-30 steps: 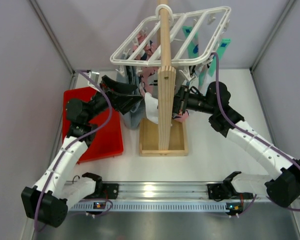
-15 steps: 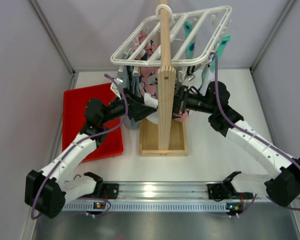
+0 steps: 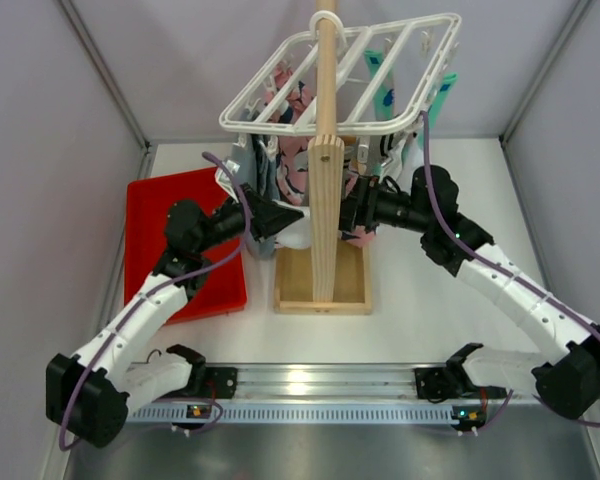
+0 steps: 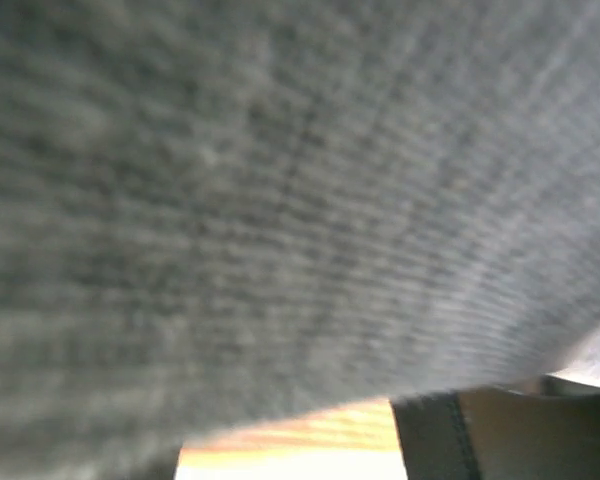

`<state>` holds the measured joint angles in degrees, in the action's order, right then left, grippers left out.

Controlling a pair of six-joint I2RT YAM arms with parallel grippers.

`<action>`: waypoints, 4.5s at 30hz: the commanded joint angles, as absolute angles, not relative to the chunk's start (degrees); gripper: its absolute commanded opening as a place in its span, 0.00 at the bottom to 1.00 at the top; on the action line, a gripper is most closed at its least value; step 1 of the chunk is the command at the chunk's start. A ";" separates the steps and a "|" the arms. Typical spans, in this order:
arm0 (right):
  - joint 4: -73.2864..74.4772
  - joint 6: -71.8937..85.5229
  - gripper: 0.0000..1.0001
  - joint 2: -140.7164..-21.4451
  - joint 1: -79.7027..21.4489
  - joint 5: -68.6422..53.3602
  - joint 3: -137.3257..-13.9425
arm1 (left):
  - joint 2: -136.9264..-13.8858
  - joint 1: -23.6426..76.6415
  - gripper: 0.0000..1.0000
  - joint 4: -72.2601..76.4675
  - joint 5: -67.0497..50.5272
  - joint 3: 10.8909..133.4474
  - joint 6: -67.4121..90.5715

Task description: Remove the socks clipped to the hanger

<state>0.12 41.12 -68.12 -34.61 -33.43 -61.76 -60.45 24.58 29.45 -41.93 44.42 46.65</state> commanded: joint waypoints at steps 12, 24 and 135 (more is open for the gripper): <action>23.99 30.59 0.74 -55.99 -34.98 -19.16 -64.69 | -48.70 16.88 0.00 -6.76 -21.19 43.07 31.11; 22.50 31.90 0.75 -55.55 -34.72 -19.07 -63.98 | -47.28 9.67 0.00 -19.59 -10.82 45.61 30.06; 8.88 24.70 0.63 -57.83 -33.57 -15.12 -75.41 | -77.96 29.27 0.00 31.11 -58.97 60.56 47.02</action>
<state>10.17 28.47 -58.92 -33.36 -14.50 -73.65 -80.12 29.26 27.99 -56.99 58.96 46.28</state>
